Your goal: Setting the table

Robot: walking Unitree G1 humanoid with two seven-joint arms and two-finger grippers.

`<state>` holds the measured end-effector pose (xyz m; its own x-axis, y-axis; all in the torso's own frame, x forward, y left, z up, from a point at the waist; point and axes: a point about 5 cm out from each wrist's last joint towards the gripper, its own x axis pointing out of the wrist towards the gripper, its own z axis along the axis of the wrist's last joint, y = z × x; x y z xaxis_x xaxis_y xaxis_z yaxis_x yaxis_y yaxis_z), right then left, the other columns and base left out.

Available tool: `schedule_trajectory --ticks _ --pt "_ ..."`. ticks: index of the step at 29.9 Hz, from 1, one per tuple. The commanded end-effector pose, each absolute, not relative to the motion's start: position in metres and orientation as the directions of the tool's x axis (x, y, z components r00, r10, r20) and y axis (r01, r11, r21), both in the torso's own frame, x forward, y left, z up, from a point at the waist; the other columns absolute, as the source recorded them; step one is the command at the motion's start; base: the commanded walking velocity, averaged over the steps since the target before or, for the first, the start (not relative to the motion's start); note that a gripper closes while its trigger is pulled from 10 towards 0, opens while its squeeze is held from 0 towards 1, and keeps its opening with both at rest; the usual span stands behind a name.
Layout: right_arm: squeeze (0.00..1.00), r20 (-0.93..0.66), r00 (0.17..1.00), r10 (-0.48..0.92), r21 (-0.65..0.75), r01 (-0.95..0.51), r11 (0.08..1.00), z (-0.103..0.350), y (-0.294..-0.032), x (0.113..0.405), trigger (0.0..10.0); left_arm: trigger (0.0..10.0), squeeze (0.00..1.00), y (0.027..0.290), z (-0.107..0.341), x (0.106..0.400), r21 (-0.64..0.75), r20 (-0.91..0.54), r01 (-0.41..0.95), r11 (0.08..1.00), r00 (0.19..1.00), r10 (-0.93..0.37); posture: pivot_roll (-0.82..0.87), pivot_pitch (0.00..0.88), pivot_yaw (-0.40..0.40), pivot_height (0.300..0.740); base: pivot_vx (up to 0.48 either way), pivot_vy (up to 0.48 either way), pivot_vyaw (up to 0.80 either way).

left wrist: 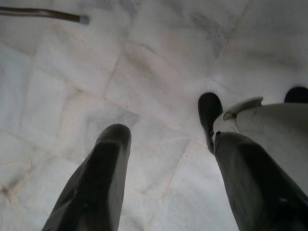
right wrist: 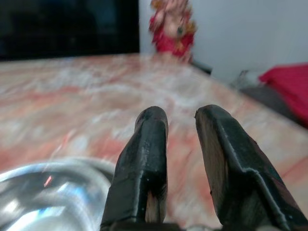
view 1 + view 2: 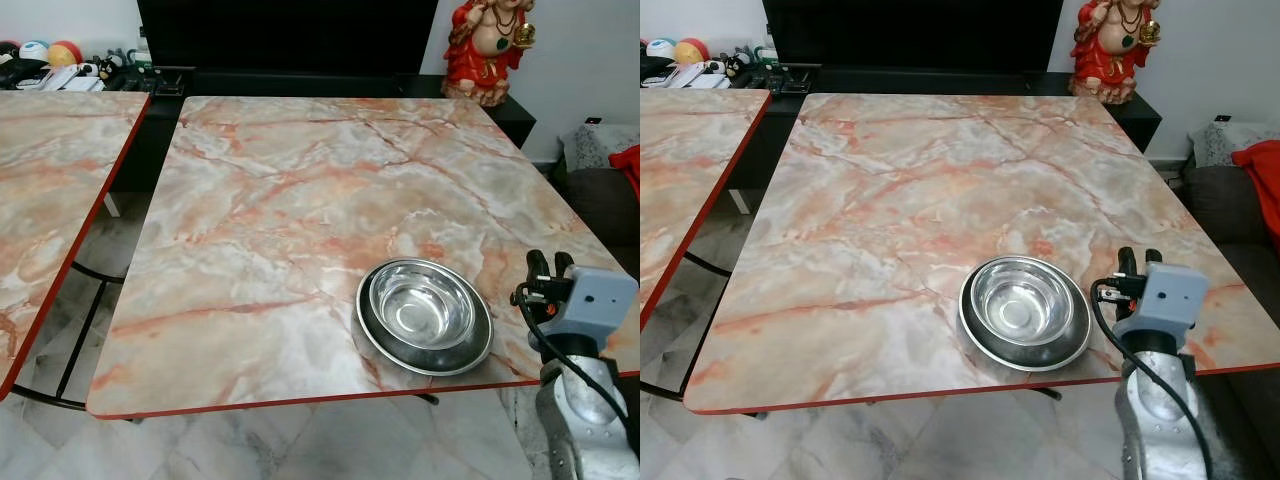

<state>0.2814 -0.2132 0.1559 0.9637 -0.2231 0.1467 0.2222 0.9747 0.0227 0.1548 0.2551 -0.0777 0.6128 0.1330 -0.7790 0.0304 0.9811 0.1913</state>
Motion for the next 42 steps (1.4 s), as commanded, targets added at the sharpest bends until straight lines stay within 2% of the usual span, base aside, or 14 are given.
schedule_trajectory --ticks 1,13,22,33,42 --pt "0.00 0.157 0.964 -0.216 0.021 0.215 0.976 0.154 -0.213 0.280 10.0 10.0 0.00 0.255 -0.081 0.146 0.196 -0.797 0.035 0.980 0.589 0.138 0.05 0.068 -0.051 0.740 0.000 0.000 0.00" --pt "0.00 0.192 0.957 -0.218 0.036 0.215 0.976 0.157 -0.209 0.290 10.0 10.0 0.00 0.262 -0.075 0.156 0.220 -0.778 0.052 0.974 0.612 0.143 0.06 0.030 -0.017 0.740 0.000 0.000 0.80" --pt "0.00 0.156 0.960 -0.234 0.116 0.217 0.969 0.147 -0.205 0.287 10.0 10.0 0.00 0.262 -0.076 0.153 0.213 -0.781 0.059 0.975 0.610 0.134 0.06 0.012 -0.010 0.740 0.000 0.000 0.79" --pt "0.00 0.163 0.963 -0.214 0.150 0.190 0.970 0.145 -0.195 0.291 10.0 10.0 0.00 0.265 -0.079 0.144 0.206 -0.797 0.049 0.977 0.588 0.138 0.07 0.000 -0.009 0.740 0.000 0.000 0.00" --pt "0.00 0.168 0.964 -0.206 0.139 0.183 0.973 0.145 -0.194 0.291 10.0 10.0 0.00 0.273 -0.080 0.134 0.212 -0.820 0.045 0.976 0.552 0.153 0.07 0.000 -0.006 0.740 0.000 0.462 0.00"
